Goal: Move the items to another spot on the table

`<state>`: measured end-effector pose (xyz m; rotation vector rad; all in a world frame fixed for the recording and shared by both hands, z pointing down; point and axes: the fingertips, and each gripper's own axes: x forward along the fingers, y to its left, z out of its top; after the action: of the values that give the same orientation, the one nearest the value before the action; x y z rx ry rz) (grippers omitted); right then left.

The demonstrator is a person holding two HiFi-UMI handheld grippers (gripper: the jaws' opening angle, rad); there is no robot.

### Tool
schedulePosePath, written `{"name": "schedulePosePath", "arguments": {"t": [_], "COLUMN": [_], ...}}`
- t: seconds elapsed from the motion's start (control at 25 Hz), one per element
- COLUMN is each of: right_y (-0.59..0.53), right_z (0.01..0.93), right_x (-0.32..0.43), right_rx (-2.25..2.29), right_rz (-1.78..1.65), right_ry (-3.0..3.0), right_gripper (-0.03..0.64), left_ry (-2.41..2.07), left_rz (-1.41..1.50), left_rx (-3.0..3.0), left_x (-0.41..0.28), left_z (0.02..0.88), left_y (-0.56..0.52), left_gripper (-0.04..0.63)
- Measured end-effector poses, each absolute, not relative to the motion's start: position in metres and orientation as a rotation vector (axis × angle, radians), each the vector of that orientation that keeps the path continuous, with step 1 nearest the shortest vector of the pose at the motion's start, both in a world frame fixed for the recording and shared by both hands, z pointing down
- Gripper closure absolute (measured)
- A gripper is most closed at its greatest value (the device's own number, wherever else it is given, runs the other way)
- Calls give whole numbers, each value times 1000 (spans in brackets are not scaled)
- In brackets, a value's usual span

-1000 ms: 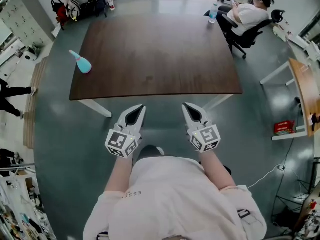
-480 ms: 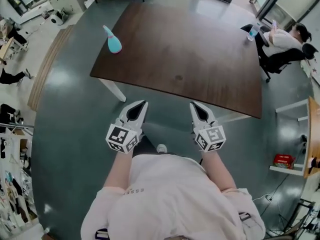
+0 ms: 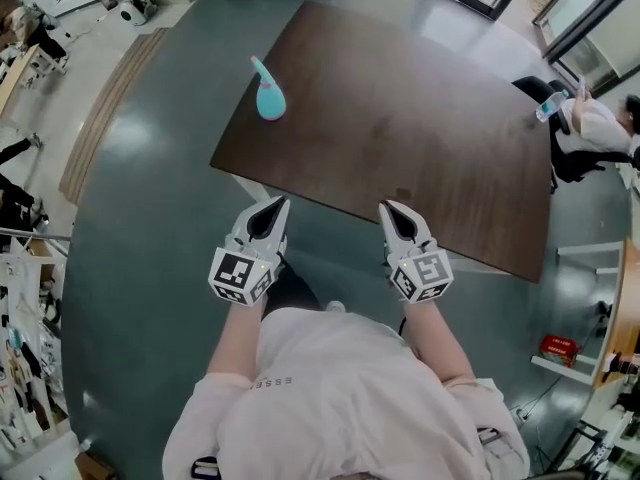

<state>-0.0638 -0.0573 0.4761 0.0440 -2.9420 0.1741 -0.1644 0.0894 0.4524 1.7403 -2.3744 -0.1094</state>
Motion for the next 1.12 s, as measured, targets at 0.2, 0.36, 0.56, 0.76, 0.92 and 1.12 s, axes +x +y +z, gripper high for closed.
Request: {"name": "schedulePosePath", "arguments": {"t": [0.2, 0.36, 0.56, 0.76, 0.92, 1.12], "right_y": [-43, -30, -27, -26, -27, -32], "right_z": [467, 463, 458, 457, 469, 481], "right_x": [-156, -224, -294, -340, -367, -401], "right_rx": [34, 24, 45, 15, -50, -114], "right_rz": [181, 171, 135, 134, 102, 80], "right_ry": [-2937, -2929, -2938, -2927, -2885, -2872], "right_gripper": [624, 624, 624, 606, 532, 399], "left_ry": [-2367, -2346, -2313, -2314, -2328, -2343], "left_rz": [-126, -140, -136, -157, -169, -171], "left_rx": [1753, 1773, 1817, 1800, 1737, 1664], "left_x": [-253, -319, -380, -418, -438, -457], "left_z": [441, 434, 427, 428, 437, 452], "left_y": [99, 104, 109, 114, 111, 103], "left_gripper": [588, 588, 588, 588, 588, 588]}}
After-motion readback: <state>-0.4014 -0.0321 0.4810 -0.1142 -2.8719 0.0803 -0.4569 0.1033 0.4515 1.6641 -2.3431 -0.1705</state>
